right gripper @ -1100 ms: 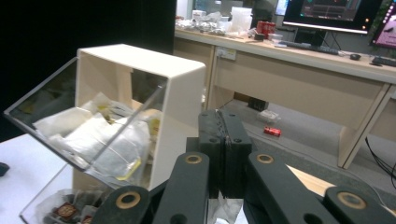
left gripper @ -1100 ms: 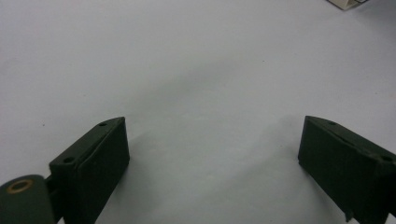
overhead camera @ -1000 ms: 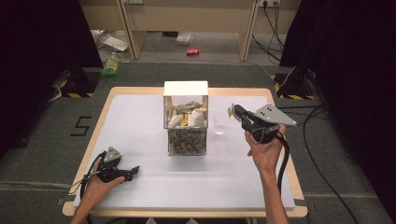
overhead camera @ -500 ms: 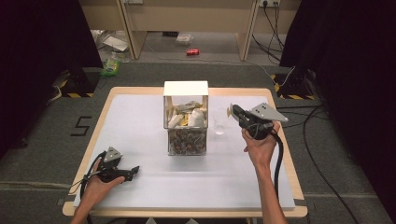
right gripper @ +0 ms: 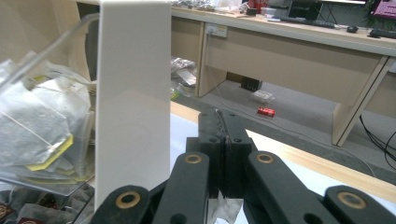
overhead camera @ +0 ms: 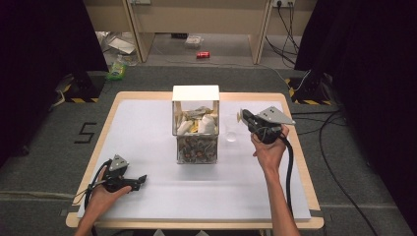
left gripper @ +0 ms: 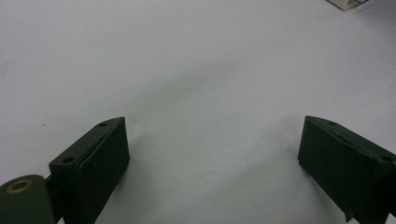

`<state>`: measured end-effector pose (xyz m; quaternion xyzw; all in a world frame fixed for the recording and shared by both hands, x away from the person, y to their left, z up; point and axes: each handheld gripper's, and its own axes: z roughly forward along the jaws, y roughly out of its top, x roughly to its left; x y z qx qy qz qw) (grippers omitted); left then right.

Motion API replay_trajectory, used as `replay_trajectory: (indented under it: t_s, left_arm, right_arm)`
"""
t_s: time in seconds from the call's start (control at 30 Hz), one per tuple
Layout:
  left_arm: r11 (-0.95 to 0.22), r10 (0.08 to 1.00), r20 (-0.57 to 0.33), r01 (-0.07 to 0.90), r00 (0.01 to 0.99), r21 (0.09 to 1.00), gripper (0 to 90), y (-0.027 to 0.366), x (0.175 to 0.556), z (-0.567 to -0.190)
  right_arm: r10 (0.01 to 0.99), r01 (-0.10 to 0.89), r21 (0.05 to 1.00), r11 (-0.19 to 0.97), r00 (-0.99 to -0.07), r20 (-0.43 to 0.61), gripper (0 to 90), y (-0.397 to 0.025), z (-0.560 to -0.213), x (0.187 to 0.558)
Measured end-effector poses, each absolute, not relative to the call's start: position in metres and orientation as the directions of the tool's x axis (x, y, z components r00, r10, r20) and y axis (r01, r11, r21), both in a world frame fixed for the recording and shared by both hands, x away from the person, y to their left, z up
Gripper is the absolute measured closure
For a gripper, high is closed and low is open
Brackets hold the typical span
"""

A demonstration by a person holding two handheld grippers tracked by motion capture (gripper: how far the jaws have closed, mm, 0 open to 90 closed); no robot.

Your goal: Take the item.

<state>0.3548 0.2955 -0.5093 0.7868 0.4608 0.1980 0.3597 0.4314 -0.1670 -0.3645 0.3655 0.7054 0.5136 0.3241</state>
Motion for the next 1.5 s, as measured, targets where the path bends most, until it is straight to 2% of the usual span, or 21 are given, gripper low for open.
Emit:
replay_trajectory:
  t_s: [0.6, 1.5]
  left_arm:
    - [-0.316, 0.868, -0.021, 0.583, 0.497, 0.749, 7.8, 0.295, 0.355, -0.509]
    - [-0.317, 0.867, -0.02, 0.583, 0.498, 0.748, 7.8, 0.296, 0.355, -0.509]
  right_arm:
    - [0.86, 0.228, 0.961, 0.159, -0.51, -0.021, 89.4, -0.163, -0.387, 0.466]
    - [0.86, 0.275, 0.942, 0.193, -0.509, -0.028, 89.4, -0.151, -0.404, 0.481]
